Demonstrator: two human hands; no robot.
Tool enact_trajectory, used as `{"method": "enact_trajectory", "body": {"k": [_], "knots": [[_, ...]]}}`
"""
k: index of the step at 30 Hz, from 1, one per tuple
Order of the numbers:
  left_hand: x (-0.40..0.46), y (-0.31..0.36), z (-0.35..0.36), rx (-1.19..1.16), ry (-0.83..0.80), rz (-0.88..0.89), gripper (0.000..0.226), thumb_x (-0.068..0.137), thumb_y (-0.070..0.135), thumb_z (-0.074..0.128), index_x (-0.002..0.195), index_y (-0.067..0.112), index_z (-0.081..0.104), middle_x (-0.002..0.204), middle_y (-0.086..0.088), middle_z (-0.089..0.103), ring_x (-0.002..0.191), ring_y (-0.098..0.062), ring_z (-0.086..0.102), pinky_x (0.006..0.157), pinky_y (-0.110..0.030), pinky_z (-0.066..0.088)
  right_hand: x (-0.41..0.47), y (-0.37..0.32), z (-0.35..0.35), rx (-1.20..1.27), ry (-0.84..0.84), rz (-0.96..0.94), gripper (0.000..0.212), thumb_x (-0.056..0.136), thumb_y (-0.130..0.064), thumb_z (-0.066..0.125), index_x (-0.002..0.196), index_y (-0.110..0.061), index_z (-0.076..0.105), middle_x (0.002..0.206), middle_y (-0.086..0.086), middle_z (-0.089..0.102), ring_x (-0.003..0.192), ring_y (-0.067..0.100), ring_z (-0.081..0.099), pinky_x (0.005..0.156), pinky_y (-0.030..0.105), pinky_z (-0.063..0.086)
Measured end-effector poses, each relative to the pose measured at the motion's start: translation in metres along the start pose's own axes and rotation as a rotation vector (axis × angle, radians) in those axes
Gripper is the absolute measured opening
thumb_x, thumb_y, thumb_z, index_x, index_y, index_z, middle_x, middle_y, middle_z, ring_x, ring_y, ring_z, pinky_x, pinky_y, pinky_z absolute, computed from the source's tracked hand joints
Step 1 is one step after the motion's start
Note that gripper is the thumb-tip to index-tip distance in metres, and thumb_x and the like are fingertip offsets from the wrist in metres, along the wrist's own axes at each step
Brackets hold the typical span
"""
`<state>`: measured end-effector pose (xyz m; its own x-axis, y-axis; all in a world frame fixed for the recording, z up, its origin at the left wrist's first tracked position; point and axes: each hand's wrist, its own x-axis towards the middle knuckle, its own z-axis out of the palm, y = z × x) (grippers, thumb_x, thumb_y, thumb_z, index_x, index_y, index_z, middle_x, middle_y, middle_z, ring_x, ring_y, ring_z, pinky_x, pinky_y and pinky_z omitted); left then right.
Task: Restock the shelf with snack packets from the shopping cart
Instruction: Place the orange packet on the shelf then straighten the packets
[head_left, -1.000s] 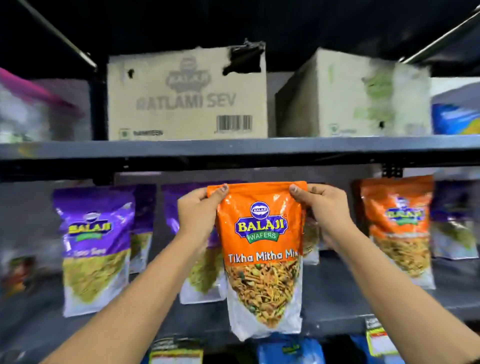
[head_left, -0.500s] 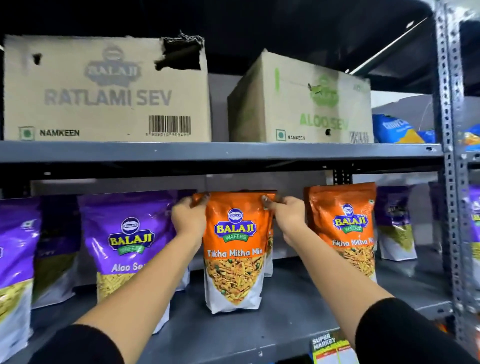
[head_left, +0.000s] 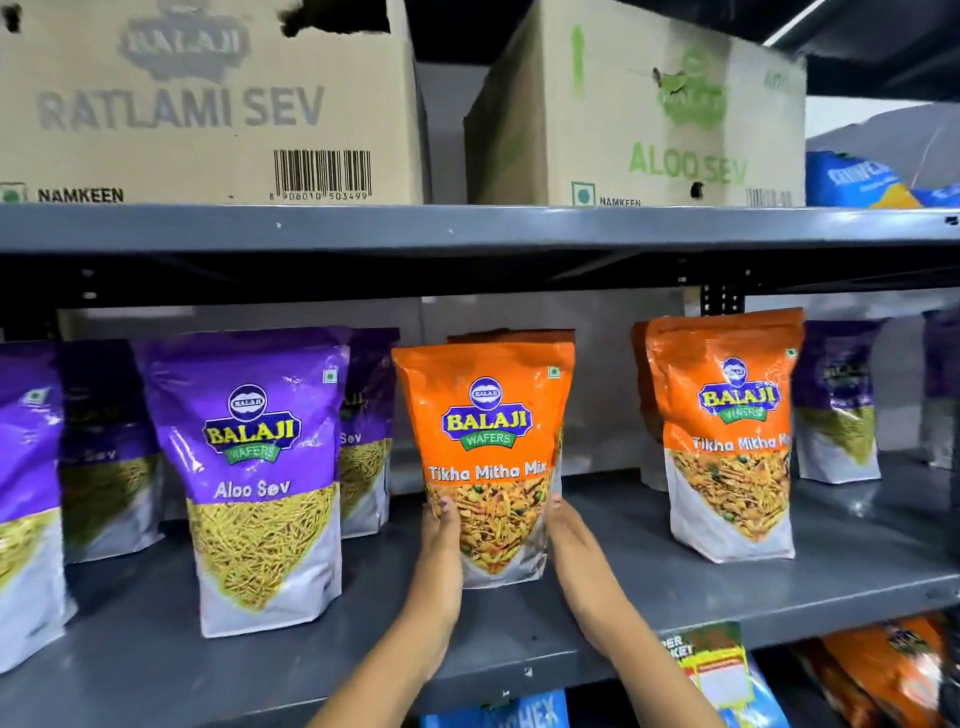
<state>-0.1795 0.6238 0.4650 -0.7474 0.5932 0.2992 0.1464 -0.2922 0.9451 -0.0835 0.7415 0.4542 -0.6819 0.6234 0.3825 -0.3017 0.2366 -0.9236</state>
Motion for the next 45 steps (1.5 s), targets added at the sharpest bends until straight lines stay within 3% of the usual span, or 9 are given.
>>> {"method": "enact_trajectory", "body": {"k": [3, 6, 10, 17, 22, 28, 33, 37, 45], "knots": [[0.001, -0.001, 0.005, 0.146, -0.098, -0.010, 0.068, 0.073, 0.074, 0.025, 0.134, 0.046, 0.032, 0.115, 0.035, 0.049, 0.091, 0.031, 0.050, 0.081, -0.009, 0.041, 0.002, 0.005, -0.005, 0.038, 0.045, -0.018, 0.045, 0.102, -0.047, 0.035, 0.138, -0.026, 0.051, 0.136, -0.002, 0.062, 0.126, 0.013, 0.057, 0.112, 0.045, 0.041], [0.000, -0.001, 0.011, 0.243, -0.138, -0.059, 0.082, 0.075, 0.081, 0.019, 0.145, 0.038, 0.026, 0.137, 0.015, 0.046, 0.130, -0.003, 0.043, 0.114, -0.031, 0.030, 0.002, 0.007, -0.006, 0.071, 0.097, -0.023, 0.053, 0.096, -0.058, 0.037, 0.140, -0.030, 0.047, 0.135, -0.007, 0.062, 0.125, 0.008, 0.057, 0.107, 0.037, 0.045], [-0.005, 0.002, 0.010, 0.305, -0.178, -0.110, 0.082, 0.079, 0.079, 0.021, 0.149, 0.038, 0.018, 0.157, 0.007, 0.031, 0.148, -0.021, 0.020, 0.121, -0.046, 0.015, 0.000, 0.004, -0.006, 0.057, 0.102, -0.034, 0.058, 0.093, -0.063, 0.036, 0.143, -0.033, 0.042, 0.135, -0.011, 0.060, 0.126, 0.008, 0.056, 0.103, 0.033, 0.045], [-0.044, 0.023, -0.055, 0.025, 0.373, 0.414, 0.055, 0.093, 0.050, 0.041, 0.146, 0.041, 0.029, 0.156, 0.023, 0.027, 0.126, 0.028, 0.029, 0.100, -0.001, 0.025, -0.035, -0.015, 0.018, -0.041, 0.576, -0.351, 0.034, 0.099, -0.047, 0.043, 0.127, -0.033, 0.057, 0.120, -0.018, 0.064, 0.111, -0.001, 0.058, 0.085, 0.016, 0.045], [-0.036, 0.036, -0.159, -0.117, 0.697, 0.464, 0.055, 0.100, 0.036, 0.036, 0.150, 0.020, 0.024, 0.155, 0.007, 0.029, 0.129, 0.000, 0.040, 0.093, 0.000, 0.035, -0.040, -0.008, 0.113, -0.061, 0.105, -0.264, 0.023, 0.099, -0.035, 0.050, 0.120, -0.030, 0.061, 0.124, -0.017, 0.063, 0.120, 0.001, 0.055, 0.100, 0.008, 0.038], [-0.019, 0.020, -0.186, -0.195, 0.436, 0.089, 0.052, 0.095, 0.056, 0.031, 0.103, 0.023, 0.071, 0.108, 0.003, 0.074, 0.086, -0.005, 0.072, 0.081, -0.030, 0.049, -0.024, -0.008, 0.183, -0.028, -0.373, -0.043, 0.060, 0.094, -0.059, 0.042, 0.149, -0.042, 0.025, 0.142, -0.037, 0.040, 0.134, -0.012, 0.038, 0.104, 0.009, 0.030], [-0.023, 0.019, -0.184, -0.042, 0.320, 0.005, 0.060, 0.074, 0.074, 0.034, 0.097, 0.033, 0.072, 0.091, 0.018, 0.077, 0.084, 0.007, 0.069, 0.071, -0.016, 0.048, -0.025, -0.006, 0.174, 0.052, -0.305, -0.046, 0.045, 0.094, -0.053, 0.044, 0.138, -0.042, 0.044, 0.133, -0.030, 0.059, 0.119, -0.019, 0.049, 0.086, -0.005, 0.038], [-0.027, 0.022, -0.178, -0.009, 0.276, -0.023, 0.062, 0.089, 0.065, 0.030, 0.129, 0.027, 0.058, 0.130, 0.007, 0.062, 0.122, -0.008, 0.056, 0.109, -0.032, 0.038, -0.029, -0.009, 0.172, 0.021, -0.296, -0.042, 0.059, 0.086, -0.062, 0.042, 0.142, -0.041, 0.041, 0.134, -0.028, 0.058, 0.118, -0.018, 0.051, 0.089, 0.004, 0.039], [-0.061, 0.055, -0.285, 0.018, 0.930, 0.487, 0.053, 0.098, 0.037, 0.037, 0.147, 0.017, 0.032, 0.154, 0.002, 0.033, 0.130, 0.008, 0.039, 0.104, -0.004, 0.030, -0.065, -0.016, 0.199, 0.081, 0.119, -0.418, 0.026, 0.097, -0.037, 0.050, 0.115, -0.027, 0.066, 0.114, -0.017, 0.070, 0.106, -0.004, 0.064, 0.084, 0.004, 0.044]]}}
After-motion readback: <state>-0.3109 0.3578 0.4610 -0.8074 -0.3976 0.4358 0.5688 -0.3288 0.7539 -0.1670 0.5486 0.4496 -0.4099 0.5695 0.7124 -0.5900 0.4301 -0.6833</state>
